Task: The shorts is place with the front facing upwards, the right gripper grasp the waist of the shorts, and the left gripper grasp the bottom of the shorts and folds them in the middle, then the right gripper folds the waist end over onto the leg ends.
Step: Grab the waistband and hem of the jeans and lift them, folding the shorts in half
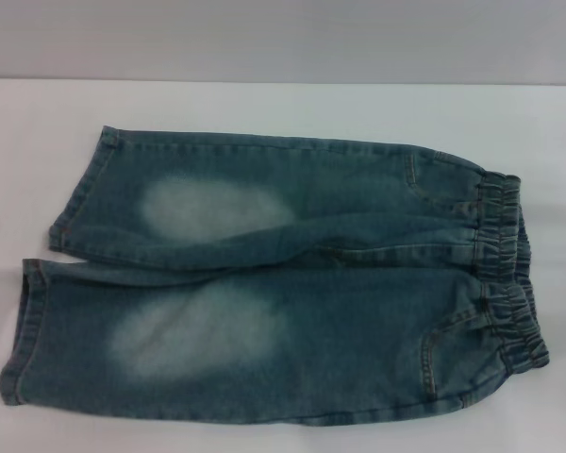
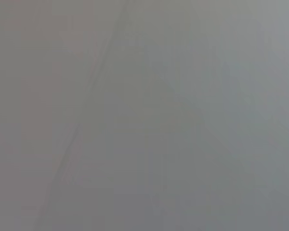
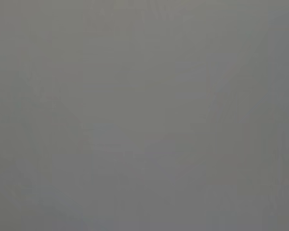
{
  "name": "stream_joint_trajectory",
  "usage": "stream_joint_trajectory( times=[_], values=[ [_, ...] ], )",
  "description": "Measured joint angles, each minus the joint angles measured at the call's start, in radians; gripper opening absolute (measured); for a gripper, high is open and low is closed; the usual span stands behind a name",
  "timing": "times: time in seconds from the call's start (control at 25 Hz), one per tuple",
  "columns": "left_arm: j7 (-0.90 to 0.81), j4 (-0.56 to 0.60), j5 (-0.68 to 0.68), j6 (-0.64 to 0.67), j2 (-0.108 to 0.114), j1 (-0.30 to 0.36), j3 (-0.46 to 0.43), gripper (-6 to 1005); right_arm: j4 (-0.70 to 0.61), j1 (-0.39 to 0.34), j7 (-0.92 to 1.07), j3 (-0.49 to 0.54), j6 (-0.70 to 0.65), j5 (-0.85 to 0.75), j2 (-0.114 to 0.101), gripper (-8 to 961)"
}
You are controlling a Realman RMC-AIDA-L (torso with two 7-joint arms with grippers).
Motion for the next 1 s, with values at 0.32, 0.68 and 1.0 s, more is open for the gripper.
stream_joint_trajectory(
  times=[0.32,0.68,1.0],
  values=[
    [-0.103,0.015,0.008,0.013,0.017,-0.001,0.037,814,0.003,-0.040,-0.001,-0.029,0.002,-0.002,0.002,503],
    [-0.611,0.107,0.074,-0.117,0.239,-0.109,0.325,810,-0.004,-0.048,0.007,-0.032,0.055,-0.008,-0.004,502],
    [-1.009,0.145,0.440,-0.139,0.361,-0.217,0.323,807,-0.036,-0.035,0.012,-0.032,0.148,-0.009,-0.007,504]
  ],
)
